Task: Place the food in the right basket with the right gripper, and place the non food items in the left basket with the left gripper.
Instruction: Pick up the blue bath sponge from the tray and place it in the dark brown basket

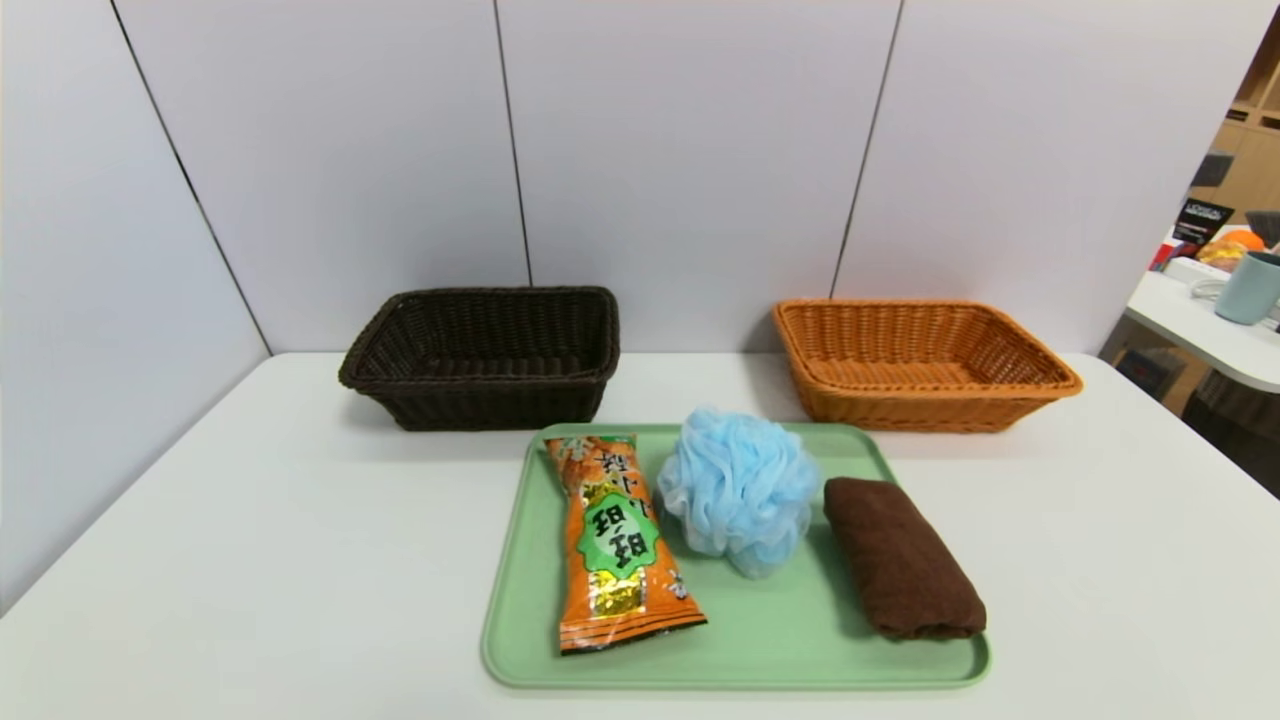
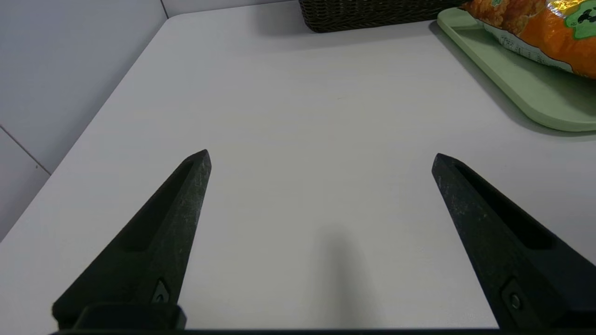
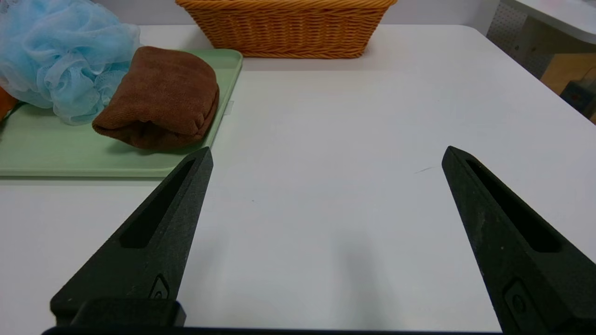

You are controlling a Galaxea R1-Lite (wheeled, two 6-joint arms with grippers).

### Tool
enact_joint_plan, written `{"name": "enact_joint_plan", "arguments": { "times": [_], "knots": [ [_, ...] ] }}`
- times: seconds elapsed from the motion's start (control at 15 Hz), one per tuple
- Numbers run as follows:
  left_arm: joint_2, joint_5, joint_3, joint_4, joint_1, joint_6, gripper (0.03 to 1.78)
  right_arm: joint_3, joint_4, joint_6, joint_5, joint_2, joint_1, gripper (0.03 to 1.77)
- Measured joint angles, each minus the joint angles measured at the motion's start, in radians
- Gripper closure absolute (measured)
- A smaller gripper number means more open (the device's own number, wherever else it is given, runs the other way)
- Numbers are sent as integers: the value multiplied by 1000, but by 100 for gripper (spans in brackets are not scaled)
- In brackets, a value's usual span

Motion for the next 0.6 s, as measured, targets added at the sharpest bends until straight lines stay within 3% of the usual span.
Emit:
{"name": "enact_joint_plan", "arguments": {
  "times": [0.47, 0.6],
  "knots": [
    [0, -5, -11, 6, 0, 15, 12, -10, 4, -4, -5, 0, -1, 10],
    [4, -9, -69, 42, 0, 16, 12, -95, 42, -4, 5, 6, -1, 10]
  ]
}}
